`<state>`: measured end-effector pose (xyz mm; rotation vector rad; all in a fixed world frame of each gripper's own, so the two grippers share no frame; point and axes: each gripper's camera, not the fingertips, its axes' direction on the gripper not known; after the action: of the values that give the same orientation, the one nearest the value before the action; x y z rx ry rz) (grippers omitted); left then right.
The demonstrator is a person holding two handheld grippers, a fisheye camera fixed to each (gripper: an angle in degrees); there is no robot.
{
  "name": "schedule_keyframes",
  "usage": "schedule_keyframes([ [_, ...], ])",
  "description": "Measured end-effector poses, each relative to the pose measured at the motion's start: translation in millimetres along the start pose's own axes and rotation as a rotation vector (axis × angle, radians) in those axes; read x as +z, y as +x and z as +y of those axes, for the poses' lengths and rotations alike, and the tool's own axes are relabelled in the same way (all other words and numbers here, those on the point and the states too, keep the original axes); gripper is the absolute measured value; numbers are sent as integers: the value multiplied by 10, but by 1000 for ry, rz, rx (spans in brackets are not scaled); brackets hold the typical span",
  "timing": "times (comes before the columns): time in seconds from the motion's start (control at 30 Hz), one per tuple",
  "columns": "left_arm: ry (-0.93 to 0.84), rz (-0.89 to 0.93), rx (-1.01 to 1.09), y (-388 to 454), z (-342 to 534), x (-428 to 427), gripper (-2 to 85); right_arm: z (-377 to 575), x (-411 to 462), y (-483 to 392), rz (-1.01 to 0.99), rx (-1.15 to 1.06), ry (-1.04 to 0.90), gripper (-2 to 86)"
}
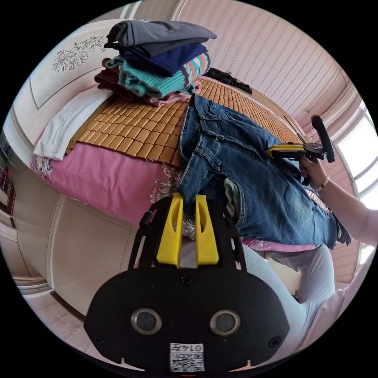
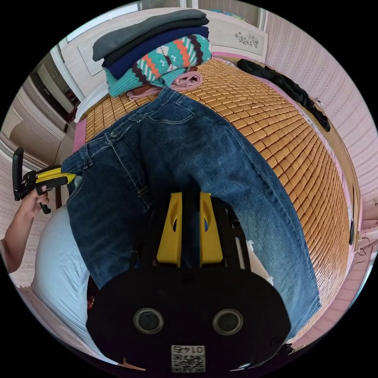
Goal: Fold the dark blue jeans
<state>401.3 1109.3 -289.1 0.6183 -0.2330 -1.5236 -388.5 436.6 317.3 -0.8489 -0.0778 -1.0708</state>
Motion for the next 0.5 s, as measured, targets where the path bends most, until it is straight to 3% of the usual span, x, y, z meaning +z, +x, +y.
schedule_keyframes([
  [0.13, 126, -79, -51, -270, -196, -565, 48, -463, 69, -26, -46, 26, -10, 47],
  [0.2, 57, -149, -66, -456, -287, -495, 50, -576, 90, -39, -65, 35, 14, 50],
  [0.23, -32, -125, -114, -626, -330, -363, 53, -601, 75, -14, -77, 52, 19, 52],
  [0.3, -41, -13, -189, -819, -321, -300, 59, -549, -44, 71, -100, 78, 9, 58],
  [0.5, 40, 82, -259, -952, -201, -725, 71, 1020, -1048, 794, -163, 260, 213, 72],
])
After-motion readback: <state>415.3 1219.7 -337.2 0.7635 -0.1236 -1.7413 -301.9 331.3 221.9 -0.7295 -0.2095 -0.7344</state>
